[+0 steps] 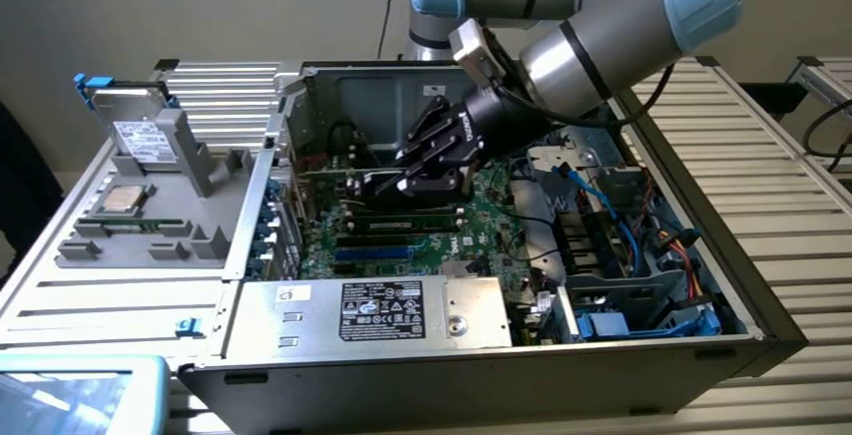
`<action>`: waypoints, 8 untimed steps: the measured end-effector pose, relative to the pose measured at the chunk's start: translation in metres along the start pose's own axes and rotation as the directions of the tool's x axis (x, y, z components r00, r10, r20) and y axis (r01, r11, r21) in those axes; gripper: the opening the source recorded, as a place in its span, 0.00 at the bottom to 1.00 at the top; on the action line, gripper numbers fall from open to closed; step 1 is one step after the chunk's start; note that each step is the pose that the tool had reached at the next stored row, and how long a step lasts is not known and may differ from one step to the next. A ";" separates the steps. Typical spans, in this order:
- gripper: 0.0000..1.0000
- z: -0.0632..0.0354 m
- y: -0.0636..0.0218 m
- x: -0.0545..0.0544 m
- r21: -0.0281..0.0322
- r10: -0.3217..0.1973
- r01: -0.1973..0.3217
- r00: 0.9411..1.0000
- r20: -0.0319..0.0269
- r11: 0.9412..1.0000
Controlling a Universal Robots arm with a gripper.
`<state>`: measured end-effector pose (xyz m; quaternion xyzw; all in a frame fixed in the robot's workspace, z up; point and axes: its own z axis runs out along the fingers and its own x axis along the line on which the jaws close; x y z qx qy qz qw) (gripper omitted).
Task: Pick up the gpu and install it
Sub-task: 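Insert the gpu into the slot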
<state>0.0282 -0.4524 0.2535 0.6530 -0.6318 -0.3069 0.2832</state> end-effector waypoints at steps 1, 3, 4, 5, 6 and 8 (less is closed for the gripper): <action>0.28 0.0004 -0.0005 0.000 0.000 -0.003 0.003 1.000 -0.004 1.000; 0.28 0.0015 -0.0018 0.000 -0.001 -0.007 0.007 1.000 -0.008 1.000; 0.28 0.0026 -0.0030 0.000 -0.001 -0.008 0.008 1.000 -0.008 1.000; 0.28 0.0035 -0.0040 0.000 -0.003 -0.008 0.008 1.000 -0.008 1.000; 0.28 0.0045 -0.0052 0.000 -0.006 -0.008 0.008 1.000 -0.008 1.000; 0.28 0.0062 -0.0071 0.000 -0.010 -0.008 0.008 1.000 -0.008 1.000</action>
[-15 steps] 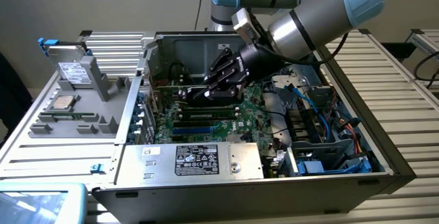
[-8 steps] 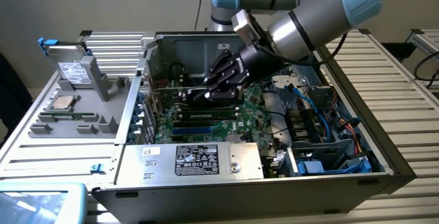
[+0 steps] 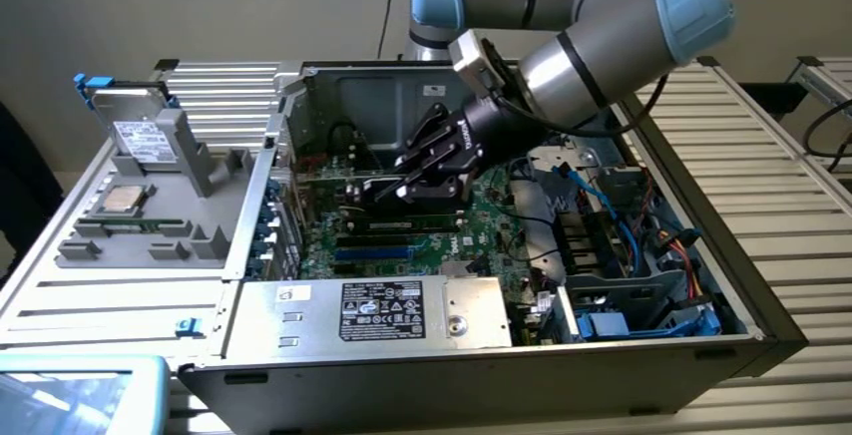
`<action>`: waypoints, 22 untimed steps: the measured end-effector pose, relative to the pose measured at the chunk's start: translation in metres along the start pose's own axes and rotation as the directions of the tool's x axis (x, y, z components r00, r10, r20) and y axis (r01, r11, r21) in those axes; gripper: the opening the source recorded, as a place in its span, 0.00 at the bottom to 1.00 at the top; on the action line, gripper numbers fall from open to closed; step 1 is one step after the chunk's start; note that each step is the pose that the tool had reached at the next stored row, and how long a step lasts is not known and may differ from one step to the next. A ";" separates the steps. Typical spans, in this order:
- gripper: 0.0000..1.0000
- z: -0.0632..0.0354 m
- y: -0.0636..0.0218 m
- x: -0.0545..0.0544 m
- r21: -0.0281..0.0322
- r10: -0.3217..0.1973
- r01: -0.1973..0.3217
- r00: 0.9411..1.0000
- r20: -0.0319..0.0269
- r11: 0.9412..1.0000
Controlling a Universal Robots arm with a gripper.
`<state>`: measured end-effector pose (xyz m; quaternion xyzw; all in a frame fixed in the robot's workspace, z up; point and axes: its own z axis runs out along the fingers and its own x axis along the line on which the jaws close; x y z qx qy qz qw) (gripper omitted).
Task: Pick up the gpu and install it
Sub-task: 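Insert the gpu into the slot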
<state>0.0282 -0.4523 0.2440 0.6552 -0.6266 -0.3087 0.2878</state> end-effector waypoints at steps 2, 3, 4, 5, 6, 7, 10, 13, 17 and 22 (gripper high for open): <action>0.28 0.0014 -0.0016 0.000 -0.006 -0.001 0.001 1.000 -0.001 1.000; 0.28 0.0019 -0.0022 0.000 -0.009 -0.001 0.001 1.000 -0.001 1.000; 0.28 0.0024 -0.0029 0.000 -0.013 -0.002 0.002 1.000 -0.002 1.000; 0.28 0.0027 -0.0032 0.000 -0.016 -0.002 0.002 1.000 -0.002 1.000; 0.28 0.0029 -0.0035 0.000 -0.016 -0.002 0.002 1.000 -0.003 1.000; 0.28 0.0032 -0.0038 0.000 -0.016 -0.002 0.002 1.000 -0.003 1.000; 0.28 0.0049 -0.0053 0.000 -0.016 0.001 -0.001 1.000 -0.006 1.000; 0.28 0.0073 -0.0070 0.000 -0.016 0.005 -0.005 1.000 -0.011 1.000; 0.28 0.0096 -0.0084 0.000 -0.016 0.006 -0.007 1.000 -0.015 1.000; 0.28 0.0147 -0.0130 0.000 -0.017 0.007 -0.008 1.000 -0.021 1.000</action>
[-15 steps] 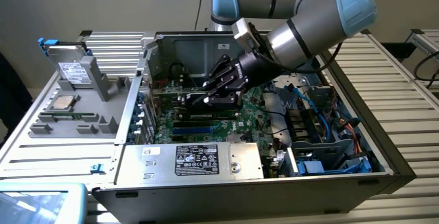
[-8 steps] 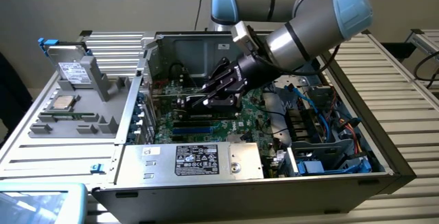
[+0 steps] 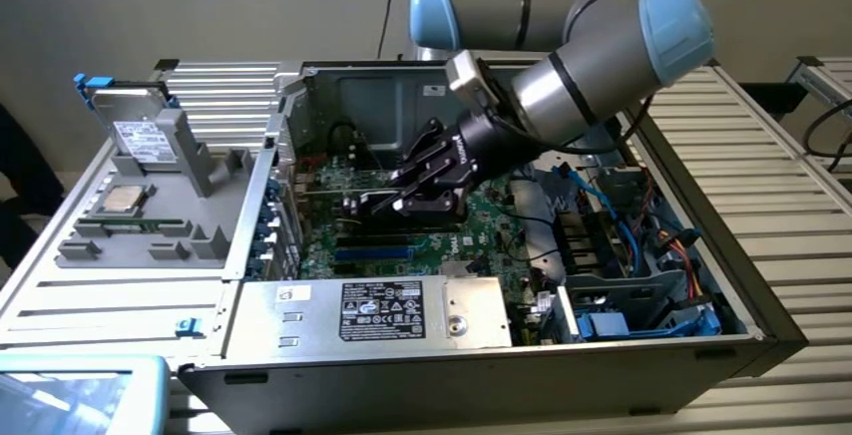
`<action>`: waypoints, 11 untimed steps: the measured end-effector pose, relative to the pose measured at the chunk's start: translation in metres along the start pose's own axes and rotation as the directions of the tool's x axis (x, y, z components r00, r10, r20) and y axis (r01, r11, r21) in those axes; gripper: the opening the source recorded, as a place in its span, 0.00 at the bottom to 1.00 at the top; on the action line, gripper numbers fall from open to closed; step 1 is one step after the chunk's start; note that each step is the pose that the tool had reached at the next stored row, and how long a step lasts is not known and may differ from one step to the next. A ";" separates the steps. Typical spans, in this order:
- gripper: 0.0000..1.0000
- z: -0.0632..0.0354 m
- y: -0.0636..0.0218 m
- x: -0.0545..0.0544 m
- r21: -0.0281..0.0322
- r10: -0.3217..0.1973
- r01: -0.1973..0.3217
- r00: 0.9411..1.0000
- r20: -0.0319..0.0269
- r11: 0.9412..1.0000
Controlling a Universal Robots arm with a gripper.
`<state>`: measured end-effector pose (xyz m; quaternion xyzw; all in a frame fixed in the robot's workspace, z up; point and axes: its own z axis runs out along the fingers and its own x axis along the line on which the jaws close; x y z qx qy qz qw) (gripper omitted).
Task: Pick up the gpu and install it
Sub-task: 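Insert the gpu into the slot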
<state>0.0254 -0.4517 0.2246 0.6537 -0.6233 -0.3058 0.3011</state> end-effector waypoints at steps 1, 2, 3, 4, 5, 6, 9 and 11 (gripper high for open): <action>0.28 0.0010 -0.0009 0.000 0.000 0.001 -0.001 1.000 -0.001 1.000; 0.28 0.0022 -0.0018 0.000 0.000 0.002 -0.002 1.000 -0.002 1.000; 0.28 0.0033 -0.0027 0.000 0.000 0.003 -0.003 1.000 -0.003 1.000; 0.28 0.0044 -0.0036 0.000 0.000 0.004 -0.004 1.000 -0.005 1.000; 0.28 0.0054 -0.0044 0.000 0.000 0.005 -0.005 1.000 -0.006 1.000; 0.28 0.0063 -0.0052 0.000 0.000 0.006 -0.006 1.000 -0.006 1.000; 0.28 0.0090 -0.0067 0.000 0.000 0.008 -0.008 1.000 -0.008 1.000; 0.28 0.0110 -0.0069 0.000 0.000 0.009 -0.009 1.000 -0.009 1.000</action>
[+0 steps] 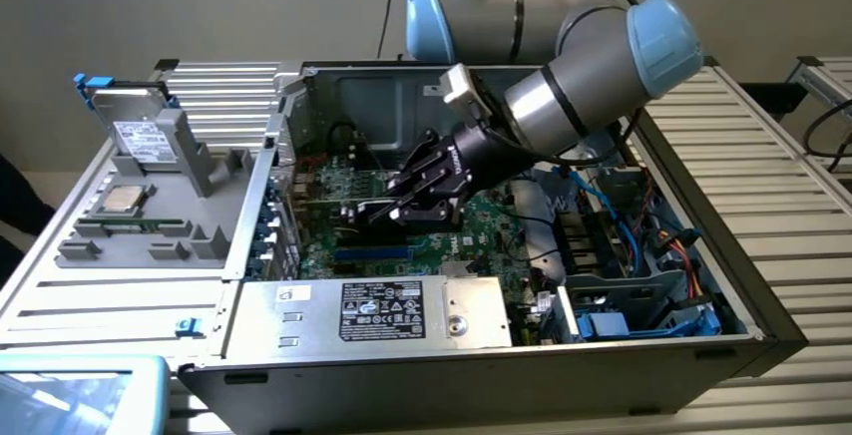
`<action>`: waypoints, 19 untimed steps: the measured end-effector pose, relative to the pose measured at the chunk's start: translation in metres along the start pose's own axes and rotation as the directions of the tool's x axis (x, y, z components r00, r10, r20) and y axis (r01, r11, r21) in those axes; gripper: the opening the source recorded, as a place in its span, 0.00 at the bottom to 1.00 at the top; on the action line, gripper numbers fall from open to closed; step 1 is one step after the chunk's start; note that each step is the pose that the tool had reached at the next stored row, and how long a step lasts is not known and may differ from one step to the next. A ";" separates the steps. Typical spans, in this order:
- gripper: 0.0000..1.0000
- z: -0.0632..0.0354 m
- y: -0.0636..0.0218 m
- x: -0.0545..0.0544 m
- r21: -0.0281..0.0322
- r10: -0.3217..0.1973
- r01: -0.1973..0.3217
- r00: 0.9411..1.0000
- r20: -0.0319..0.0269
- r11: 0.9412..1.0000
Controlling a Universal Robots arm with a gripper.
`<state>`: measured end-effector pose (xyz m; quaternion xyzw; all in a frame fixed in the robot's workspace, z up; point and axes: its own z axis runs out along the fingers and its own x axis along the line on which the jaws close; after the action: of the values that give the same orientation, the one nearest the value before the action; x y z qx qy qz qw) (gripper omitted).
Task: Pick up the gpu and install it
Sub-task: 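Insert the gpu into the slot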
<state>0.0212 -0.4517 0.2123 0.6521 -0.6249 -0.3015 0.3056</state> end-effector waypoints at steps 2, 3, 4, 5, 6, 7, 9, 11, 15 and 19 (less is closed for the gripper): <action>0.28 0.0016 -0.0007 0.000 0.000 0.001 -0.001 1.000 -0.001 1.000; 0.28 0.0023 -0.0011 0.000 0.000 0.002 -0.002 1.000 -0.002 1.000; 0.28 0.0027 -0.0015 0.000 0.000 0.003 -0.003 1.000 -0.003 1.000; 0.28 0.0027 -0.0014 0.000 0.000 0.004 -0.004 1.000 -0.003 1.000; 0.28 0.0027 -0.0014 0.000 0.000 0.004 -0.004 1.000 -0.003 1.000; 0.28 0.0027 -0.0014 0.000 0.000 0.004 -0.004 1.000 -0.003 1.000; 0.28 0.0028 -0.0014 0.000 0.000 0.004 -0.004 1.000 -0.003 1.000; 0.28 0.0030 -0.0017 0.000 0.000 0.004 -0.004 1.000 -0.003 1.000; 0.28 0.0051 -0.0043 0.000 0.000 0.005 -0.005 1.000 -0.004 1.000; 0.28 0.0061 -0.0055 0.000 0.000 0.005 -0.005 1.000 -0.004 1.000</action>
<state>0.0199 -0.4517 0.2041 0.6511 -0.6258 -0.2997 0.3077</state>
